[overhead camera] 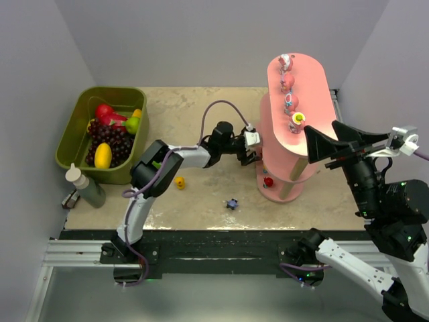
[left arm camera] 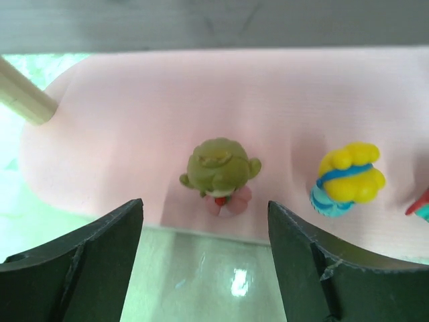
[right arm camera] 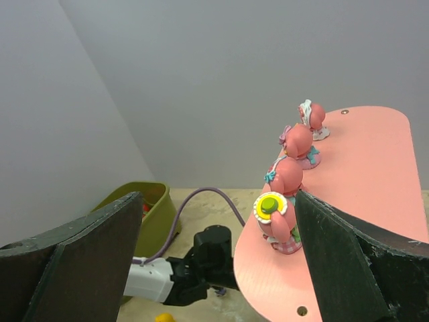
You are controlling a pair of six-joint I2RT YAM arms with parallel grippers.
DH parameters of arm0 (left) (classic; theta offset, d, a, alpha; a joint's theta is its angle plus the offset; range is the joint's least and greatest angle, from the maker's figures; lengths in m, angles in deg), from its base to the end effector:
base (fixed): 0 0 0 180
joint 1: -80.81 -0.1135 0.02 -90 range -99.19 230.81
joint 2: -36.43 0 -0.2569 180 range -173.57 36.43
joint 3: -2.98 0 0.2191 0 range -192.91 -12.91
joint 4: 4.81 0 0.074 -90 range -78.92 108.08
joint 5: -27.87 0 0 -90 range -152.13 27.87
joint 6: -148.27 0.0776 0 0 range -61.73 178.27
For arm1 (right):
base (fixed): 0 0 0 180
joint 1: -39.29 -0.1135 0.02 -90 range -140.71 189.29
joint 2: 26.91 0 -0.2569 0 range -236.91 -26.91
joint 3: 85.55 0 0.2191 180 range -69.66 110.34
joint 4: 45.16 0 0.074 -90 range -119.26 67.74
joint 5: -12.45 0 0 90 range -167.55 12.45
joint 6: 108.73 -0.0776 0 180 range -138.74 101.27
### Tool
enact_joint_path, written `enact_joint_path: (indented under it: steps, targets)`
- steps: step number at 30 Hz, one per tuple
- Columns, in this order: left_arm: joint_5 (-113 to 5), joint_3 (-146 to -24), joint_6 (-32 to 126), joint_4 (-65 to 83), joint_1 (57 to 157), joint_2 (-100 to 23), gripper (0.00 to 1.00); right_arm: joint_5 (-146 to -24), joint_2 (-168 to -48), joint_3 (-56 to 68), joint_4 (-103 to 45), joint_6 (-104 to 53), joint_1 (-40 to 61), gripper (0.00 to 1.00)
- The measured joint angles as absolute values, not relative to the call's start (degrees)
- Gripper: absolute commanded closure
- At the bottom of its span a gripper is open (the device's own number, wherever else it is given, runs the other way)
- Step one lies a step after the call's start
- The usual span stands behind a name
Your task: Place and organize the plastic toys onto the shelf
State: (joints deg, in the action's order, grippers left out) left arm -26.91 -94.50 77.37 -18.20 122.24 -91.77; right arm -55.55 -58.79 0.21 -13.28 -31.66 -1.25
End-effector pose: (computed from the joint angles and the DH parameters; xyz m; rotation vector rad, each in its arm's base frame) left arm 0.3441 -0.3633 0.1625 1.3064 1.3812 -0.8402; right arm 0.0693 0.0210 0.4808 0.0490 1.2359 0.5863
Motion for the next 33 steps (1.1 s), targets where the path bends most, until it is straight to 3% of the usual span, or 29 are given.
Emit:
enact_joint_path:
  steps: [10, 16, 23, 33]
  targets:
    - [-37.8, -80.6, 73.0, -21.3, 119.0, -78.9, 0.19, -55.5, -60.0, 1.2, -11.1, -31.9, -1.2, 0.01]
    - [-57.6, -72.6, 62.1, -17.6, 118.8, -65.1, 0.18, -55.7, -60.4, 1.2, -8.6, -33.3, -1.2, 0.01]
    - [-79.3, -69.6, 45.2, -2.9, 119.1, -51.9, 0.27, -56.1, -60.5, 1.1, -5.8, -35.3, -1.2, 0.01]
    - [-80.0, -48.1, 37.0, 4.8, 119.2, -30.9, 0.37, -57.6, -58.5, 0.1, -4.3, -35.9, -1.2, 0.01]
